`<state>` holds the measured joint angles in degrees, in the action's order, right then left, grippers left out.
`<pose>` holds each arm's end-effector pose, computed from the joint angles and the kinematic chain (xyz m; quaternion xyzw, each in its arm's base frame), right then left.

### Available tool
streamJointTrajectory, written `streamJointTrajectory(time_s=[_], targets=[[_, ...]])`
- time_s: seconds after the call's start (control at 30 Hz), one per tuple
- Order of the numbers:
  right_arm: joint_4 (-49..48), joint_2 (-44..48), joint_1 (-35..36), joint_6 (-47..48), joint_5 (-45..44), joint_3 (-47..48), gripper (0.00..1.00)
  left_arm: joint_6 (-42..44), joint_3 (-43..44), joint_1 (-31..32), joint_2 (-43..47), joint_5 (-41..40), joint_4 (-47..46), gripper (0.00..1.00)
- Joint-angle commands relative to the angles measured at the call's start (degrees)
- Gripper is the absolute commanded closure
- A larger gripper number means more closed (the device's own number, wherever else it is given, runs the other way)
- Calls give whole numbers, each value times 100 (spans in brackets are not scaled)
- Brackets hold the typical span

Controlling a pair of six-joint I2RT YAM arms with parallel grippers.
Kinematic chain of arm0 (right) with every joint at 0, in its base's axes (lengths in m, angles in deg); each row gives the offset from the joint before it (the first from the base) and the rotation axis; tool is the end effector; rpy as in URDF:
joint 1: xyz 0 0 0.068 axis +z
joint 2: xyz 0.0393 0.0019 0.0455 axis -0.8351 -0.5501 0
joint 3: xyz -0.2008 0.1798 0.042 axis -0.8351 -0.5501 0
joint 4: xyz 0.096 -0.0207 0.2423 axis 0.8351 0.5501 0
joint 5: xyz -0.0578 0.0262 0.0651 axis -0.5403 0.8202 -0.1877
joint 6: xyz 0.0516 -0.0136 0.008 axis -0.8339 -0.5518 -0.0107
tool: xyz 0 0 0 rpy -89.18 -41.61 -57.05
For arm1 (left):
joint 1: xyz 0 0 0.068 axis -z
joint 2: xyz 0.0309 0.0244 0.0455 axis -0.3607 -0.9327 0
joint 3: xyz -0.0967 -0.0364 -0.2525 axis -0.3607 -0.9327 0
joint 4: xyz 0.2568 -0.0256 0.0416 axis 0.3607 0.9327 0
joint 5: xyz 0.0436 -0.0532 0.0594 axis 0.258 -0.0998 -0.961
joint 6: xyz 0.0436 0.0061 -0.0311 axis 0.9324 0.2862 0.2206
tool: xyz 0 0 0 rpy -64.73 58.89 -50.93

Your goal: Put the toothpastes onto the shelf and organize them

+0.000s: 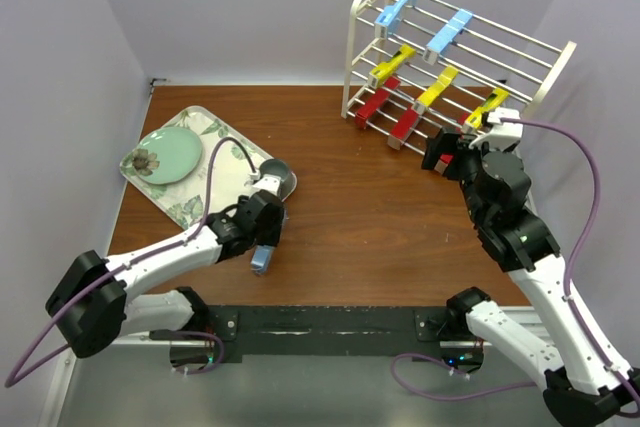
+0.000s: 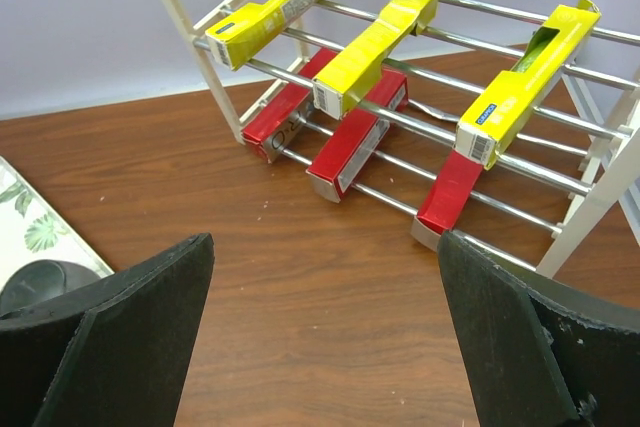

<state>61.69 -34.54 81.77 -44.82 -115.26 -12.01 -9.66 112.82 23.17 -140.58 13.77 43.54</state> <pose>0.1500 0.0533 0.3979 0.0762 0.7432 0.0570 0.6623 0.1668 -0.1433 0.1909 0.0693 0.9340 -0.0181 0.3500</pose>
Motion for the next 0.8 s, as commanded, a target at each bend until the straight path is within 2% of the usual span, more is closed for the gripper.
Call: streamJointTrajectory(time_s=[0.0,0.3,0.5,0.77], targets=[[-111,-24,-10,154,49,-21,1,-84,218,-11,-214,382,-134,37],[-251,-209,-10,303,383,-13,2,-102,279,-11,-707,742,-195,44],[-269,-183,-10,488,629,-56,2,-58,226,77,-637,1032,-187,59],[-67,-121,-10,1023,1533,-39,2,661,499,1034,-198,1348,-72,65]])
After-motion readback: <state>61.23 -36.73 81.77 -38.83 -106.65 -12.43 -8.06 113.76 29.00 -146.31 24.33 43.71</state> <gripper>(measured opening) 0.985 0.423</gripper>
